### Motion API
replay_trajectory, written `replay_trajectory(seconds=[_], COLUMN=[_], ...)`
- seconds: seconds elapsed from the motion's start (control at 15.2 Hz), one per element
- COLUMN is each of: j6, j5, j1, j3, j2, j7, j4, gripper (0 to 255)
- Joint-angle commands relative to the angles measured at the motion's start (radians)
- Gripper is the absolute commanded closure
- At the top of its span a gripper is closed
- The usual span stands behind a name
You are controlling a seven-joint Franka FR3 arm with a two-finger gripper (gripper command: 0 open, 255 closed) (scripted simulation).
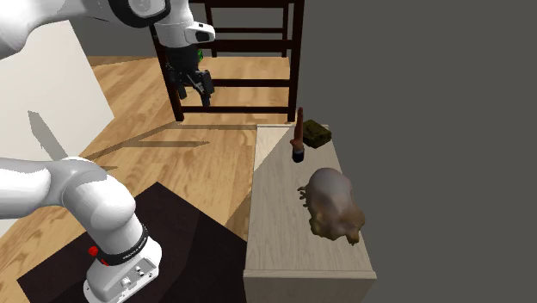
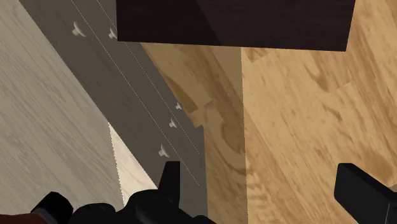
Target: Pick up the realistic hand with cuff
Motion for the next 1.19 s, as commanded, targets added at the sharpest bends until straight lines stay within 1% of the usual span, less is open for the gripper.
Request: replay_trajectory(seconds=[0.0,0.33,0.59,0.86,1.12], j6=[0.0,0.126,0.227,0.324,0.415], j5=[0.0,-0.066,-0.105,-0.128,-0.13], j1=[0.0,-0.03,-0.049,-0.062,-0.068], j3=[0.0,-0.081,-0.146,-0.212,-0.279], j2=[0.0,0.076,0.155,0.248,0.353], j7=[0.0,-0.086,-0.152,-0.219,-0.289], j4=[0.0,-0.007,0.009,0.045,0.101], gripper=[0,0,0,0,0])
